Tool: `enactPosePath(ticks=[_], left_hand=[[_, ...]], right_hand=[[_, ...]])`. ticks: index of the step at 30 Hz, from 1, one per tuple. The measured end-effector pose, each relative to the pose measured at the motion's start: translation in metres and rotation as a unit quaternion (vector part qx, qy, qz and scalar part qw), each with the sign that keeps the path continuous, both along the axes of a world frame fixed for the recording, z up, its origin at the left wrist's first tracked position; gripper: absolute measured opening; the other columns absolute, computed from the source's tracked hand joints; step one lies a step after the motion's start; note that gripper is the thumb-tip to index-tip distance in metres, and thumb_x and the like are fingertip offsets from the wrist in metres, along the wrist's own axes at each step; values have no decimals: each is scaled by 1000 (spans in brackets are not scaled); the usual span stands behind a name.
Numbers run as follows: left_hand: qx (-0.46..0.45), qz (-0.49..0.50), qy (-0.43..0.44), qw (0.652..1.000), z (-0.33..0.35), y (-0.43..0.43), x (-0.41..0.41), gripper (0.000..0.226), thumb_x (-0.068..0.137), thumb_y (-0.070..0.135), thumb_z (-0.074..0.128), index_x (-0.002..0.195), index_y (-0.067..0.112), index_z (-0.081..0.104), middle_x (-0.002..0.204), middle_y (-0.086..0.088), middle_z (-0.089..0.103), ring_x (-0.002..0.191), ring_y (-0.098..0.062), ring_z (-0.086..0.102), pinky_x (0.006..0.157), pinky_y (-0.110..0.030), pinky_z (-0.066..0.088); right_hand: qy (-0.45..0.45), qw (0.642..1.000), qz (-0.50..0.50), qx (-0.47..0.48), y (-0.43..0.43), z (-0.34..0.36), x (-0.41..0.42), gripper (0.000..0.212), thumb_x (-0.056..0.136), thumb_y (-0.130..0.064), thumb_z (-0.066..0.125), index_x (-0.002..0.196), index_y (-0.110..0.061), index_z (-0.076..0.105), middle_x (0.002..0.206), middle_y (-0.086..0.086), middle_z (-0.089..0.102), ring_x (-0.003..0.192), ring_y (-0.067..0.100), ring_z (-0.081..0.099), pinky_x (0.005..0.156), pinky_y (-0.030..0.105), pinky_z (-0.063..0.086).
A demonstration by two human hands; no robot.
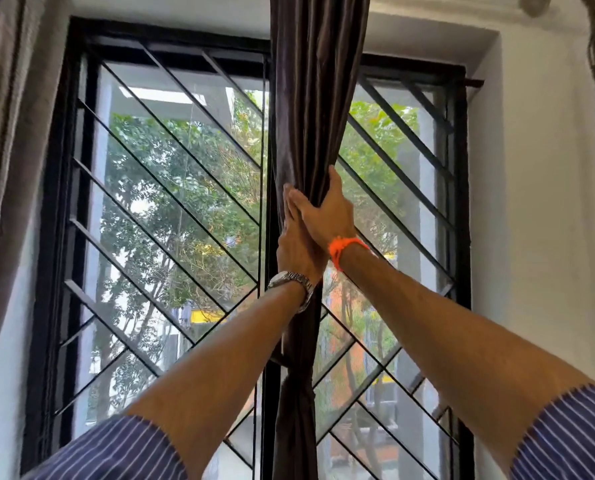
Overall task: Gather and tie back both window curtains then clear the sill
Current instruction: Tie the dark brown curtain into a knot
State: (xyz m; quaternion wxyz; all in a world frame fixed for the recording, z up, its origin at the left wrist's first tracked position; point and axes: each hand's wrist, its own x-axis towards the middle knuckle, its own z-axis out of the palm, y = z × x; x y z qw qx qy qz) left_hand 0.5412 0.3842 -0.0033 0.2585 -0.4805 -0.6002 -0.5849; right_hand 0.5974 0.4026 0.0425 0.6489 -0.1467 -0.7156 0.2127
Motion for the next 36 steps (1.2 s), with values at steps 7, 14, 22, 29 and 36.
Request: enactPosePath(ticks=[7,14,22,29,36], left_hand=[[-22,-48,35,998,17,-18,-25,74,89,27,59,152,19,20,104,-13,70,88,-34,68,70,-41,57],[18,-41,52,998,24,-55,-86,50,89,21,53,137,8,46,105,-20,68,95,-40,64,69,-38,49],[64,-5,33,997,47,-112,-157,25,94,19,52,111,4,60,102,-20,69,94,-38,64,66,-33,47],[85,44,44,994,44,-177,-251,20,90,15,54,103,4,65,98,-21,69,90,-41,63,68,-42,51],[76,149,1,986,45,-236,-354,23,89,23,51,102,11,65,99,-13,69,91,-33,66,71,-40,53]], right_hand=[[40,996,-38,-71,-6,32,-38,87,92,-42,61,157,-17,8,145,15,50,130,34,50,106,35,39],[-45,993,-113,-13,-43,52,-103,64,100,-18,47,155,-8,16,136,25,54,123,39,52,98,37,40],[-68,993,-93,29,-100,83,-183,66,91,-4,44,154,-8,22,126,28,58,117,42,55,93,38,44],[-105,991,-31,76,-167,82,-283,67,91,-5,44,154,-11,23,123,32,57,113,47,54,90,42,44],[-100,987,69,105,-247,80,-369,72,84,-14,49,152,-10,28,115,33,61,106,46,59,81,42,43]])
